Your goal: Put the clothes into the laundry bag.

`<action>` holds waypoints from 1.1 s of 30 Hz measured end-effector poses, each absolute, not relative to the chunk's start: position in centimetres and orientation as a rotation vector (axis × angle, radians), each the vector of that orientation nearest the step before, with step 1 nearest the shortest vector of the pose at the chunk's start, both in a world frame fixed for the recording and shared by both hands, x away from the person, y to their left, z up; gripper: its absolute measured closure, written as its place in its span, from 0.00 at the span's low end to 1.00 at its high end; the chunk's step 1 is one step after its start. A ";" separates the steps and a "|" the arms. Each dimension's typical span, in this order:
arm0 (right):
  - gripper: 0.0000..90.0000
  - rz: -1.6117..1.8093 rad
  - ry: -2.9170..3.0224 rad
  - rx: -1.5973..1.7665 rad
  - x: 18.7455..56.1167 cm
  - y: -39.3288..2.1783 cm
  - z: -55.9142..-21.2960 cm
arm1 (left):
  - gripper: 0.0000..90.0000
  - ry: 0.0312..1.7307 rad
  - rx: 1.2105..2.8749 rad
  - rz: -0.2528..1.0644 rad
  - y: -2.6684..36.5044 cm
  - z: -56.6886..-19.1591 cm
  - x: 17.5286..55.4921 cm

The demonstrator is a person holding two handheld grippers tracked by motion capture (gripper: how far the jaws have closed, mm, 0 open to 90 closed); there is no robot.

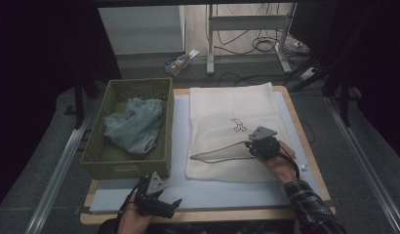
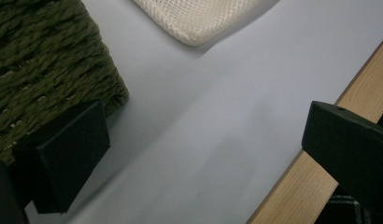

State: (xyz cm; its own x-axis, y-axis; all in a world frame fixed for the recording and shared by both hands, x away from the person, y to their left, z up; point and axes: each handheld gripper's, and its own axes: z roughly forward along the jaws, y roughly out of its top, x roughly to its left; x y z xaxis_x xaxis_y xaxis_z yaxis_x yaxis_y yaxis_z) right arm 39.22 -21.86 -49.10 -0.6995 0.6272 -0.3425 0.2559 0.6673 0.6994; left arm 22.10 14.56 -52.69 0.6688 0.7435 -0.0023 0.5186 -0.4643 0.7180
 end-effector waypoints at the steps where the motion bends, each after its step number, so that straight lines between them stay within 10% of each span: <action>1: 0.77 0.856 2.304 0.677 39.1 -21.9 -48.8 | 0.01 0.969 2.172 0.407 14.6 -52.7 22.1; 33: 0.93 1.014 2.294 0.745 39.6 -21.6 -45.5 | 0.01 0.960 2.153 0.437 14.6 -52.4 22.0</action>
